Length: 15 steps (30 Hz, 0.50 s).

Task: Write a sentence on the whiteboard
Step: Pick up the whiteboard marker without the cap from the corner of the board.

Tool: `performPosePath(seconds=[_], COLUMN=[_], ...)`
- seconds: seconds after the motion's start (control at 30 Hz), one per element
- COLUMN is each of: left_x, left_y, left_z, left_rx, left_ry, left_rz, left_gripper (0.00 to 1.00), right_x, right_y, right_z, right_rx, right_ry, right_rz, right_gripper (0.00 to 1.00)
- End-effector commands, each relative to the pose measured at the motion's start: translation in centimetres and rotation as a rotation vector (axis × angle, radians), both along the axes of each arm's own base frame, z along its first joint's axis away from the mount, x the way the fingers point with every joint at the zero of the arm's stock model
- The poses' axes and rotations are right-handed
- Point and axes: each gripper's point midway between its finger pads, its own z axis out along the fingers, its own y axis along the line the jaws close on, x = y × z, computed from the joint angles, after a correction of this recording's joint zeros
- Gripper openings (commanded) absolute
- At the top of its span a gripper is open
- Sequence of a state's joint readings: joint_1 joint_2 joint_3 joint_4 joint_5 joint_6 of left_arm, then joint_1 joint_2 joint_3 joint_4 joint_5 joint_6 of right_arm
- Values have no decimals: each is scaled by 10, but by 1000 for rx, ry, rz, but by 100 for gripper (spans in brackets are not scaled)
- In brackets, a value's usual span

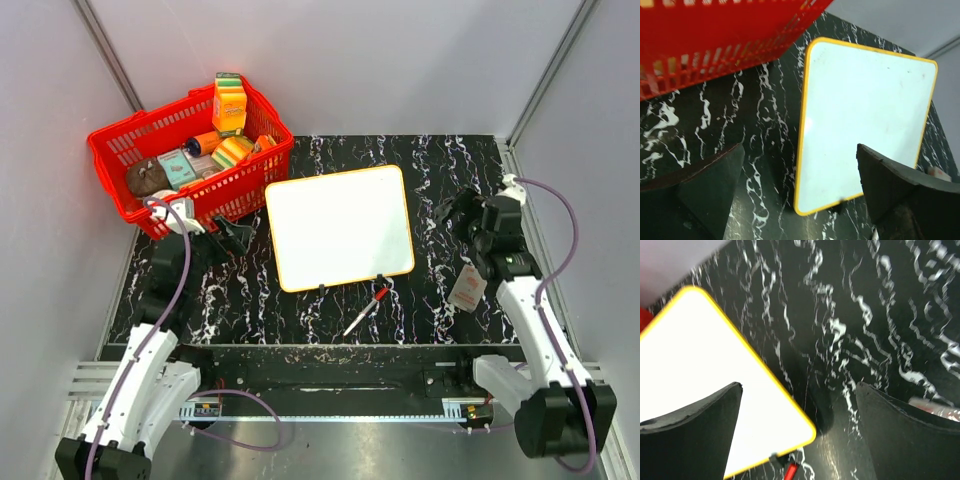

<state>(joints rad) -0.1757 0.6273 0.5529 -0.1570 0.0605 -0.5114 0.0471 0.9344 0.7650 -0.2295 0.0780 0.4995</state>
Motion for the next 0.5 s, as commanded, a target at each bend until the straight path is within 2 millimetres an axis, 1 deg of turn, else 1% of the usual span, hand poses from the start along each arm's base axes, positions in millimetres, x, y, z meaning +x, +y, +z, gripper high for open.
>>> performPosePath(seconds=[0.0,0.07,0.13,0.17,0.23,0.27,0.3,0.33,0.37,0.4,0.43,0.47], left_x=[-10,-19,-30,-36,-48,-52,-57,-59,-65,-65,-67,-79], left_y=[-20,-29,-40,-43,-53,-55,-61,-61,-72,-73,-77,-95], left_z=[12,9,11,11,12,9,6,-4,-4,-10,-22,-21], left_rx=[-91,-111,-131,-134,-116,-102,-80,-61,-42,-10,17,45], left_ry=[59,72,61,40,19,28,36,80,93,116,172,178], left_rz=[-90,-144,-219,-249,-336,-353,-386,-382,-429,-416,-426,-496], left_gripper=[99,99,99,99,99,99,99,99,99,99,99,99], right_x=[-6,-13,-21,-24,-31,-34,-37,-39,-40,-42,-41,-42], right_y=[30,28,30,28,27,28,29,30,32,38,41,44], right_z=[-13,-19,-28,-23,-25,-19,-20,-21,-24,-26,-31,-34], right_rx=[106,105,77,72,69,70,76,94,102,121,115,119], right_ry=[173,227,237,214,202,178,178,178,181,190,204,221], right_rz=[128,112,150,145,143,148,155,148,150,181,214,230], right_gripper=[100,100,100,100,100,100,100,100,100,100,100,100])
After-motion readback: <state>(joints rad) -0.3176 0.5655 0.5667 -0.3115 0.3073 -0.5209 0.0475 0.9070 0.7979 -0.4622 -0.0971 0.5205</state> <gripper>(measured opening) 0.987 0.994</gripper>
